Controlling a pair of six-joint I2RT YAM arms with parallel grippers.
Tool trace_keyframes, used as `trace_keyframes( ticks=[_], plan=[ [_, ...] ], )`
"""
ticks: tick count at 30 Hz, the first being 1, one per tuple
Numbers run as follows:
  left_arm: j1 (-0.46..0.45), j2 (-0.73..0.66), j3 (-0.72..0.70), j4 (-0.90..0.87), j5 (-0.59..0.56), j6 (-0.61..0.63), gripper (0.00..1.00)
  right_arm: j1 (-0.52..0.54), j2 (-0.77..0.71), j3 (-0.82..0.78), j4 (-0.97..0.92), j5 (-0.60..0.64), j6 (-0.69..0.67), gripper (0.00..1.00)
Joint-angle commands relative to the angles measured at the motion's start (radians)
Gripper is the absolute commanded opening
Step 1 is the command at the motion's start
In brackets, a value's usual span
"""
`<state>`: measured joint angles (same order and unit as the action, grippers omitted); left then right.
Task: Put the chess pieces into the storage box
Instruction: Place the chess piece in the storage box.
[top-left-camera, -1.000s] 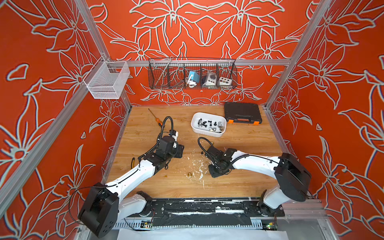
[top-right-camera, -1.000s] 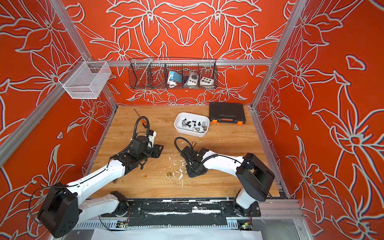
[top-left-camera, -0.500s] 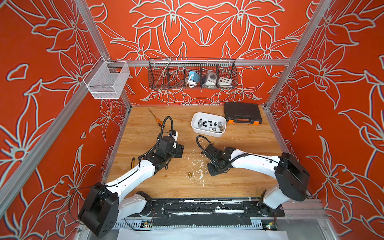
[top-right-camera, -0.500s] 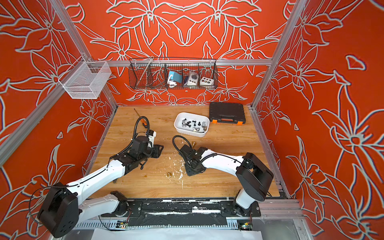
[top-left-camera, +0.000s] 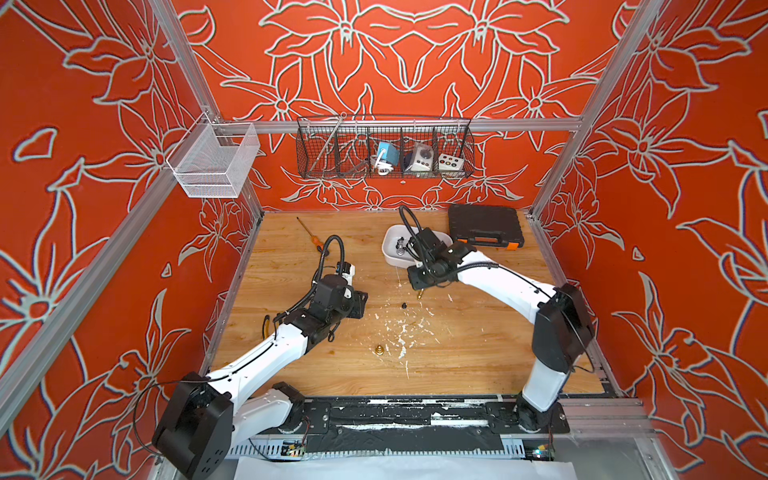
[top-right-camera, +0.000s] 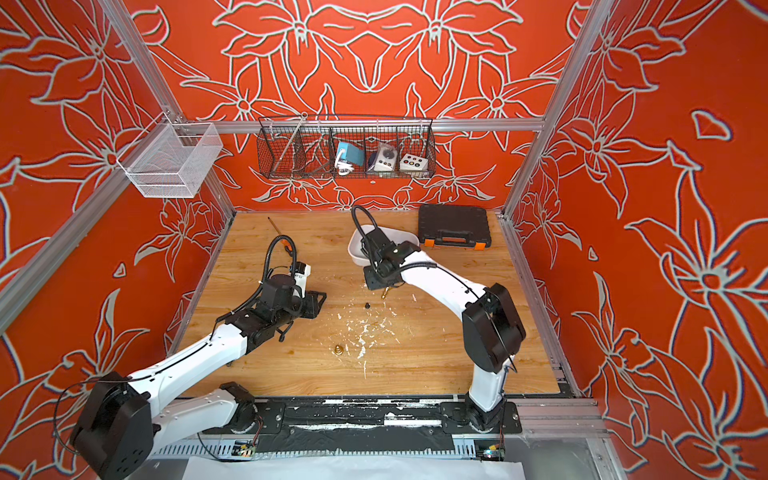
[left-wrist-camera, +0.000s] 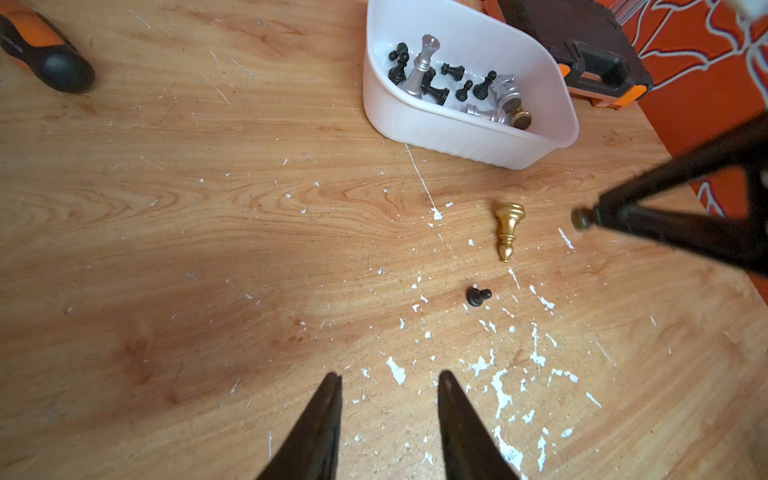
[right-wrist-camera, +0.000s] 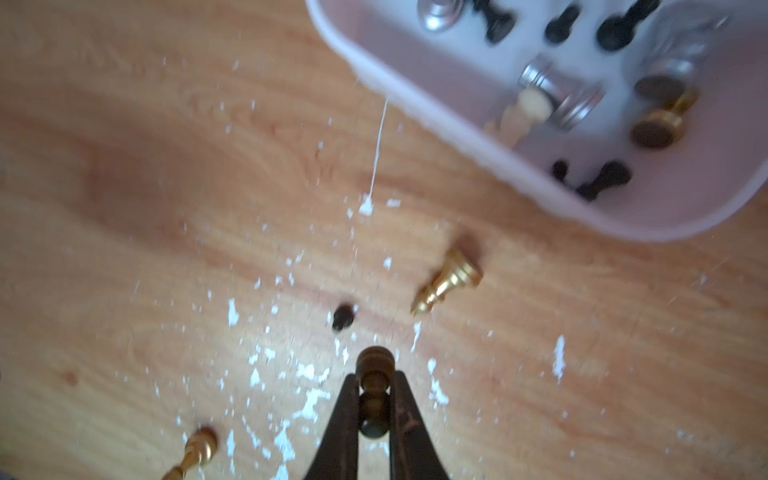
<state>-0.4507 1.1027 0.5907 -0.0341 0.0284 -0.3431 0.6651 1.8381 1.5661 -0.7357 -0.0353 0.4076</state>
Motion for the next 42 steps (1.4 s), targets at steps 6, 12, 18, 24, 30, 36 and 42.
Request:
trace_keyframes(
  ticks=[6, 12, 18, 24, 30, 36, 42],
  plan=[
    [0.009, -0.035, -0.015, 0.013, 0.034, -0.017, 0.39, -0.116, 0.261, 0.372, -0.133, 0.021, -0.129, 0.06],
    [0.009, -0.046, -0.021, 0.010, 0.051, -0.022, 0.39, -0.159, 0.384, 0.505, -0.193, 0.025, -0.135, 0.06],
    [0.009, -0.044, -0.030, 0.012, 0.054, -0.025, 0.40, -0.170, 0.385, 0.458, -0.174, 0.020, -0.135, 0.07],
    [0.009, -0.040, -0.029, 0.013, 0.062, -0.032, 0.40, -0.180, 0.386, 0.450, -0.168, 0.016, -0.135, 0.10],
    [0.009, -0.046, -0.031, 0.006, 0.057, -0.032, 0.40, -0.185, 0.380, 0.448, -0.170, 0.014, -0.135, 0.19],
    [0.009, -0.047, -0.030, 0.005, 0.059, -0.039, 0.40, -0.190, 0.376, 0.444, -0.172, 0.018, -0.139, 0.25],
    [0.009, -0.050, -0.032, 0.000, 0.058, -0.039, 0.40, -0.191, 0.361, 0.437, -0.173, 0.017, -0.138, 0.28]
  ],
)
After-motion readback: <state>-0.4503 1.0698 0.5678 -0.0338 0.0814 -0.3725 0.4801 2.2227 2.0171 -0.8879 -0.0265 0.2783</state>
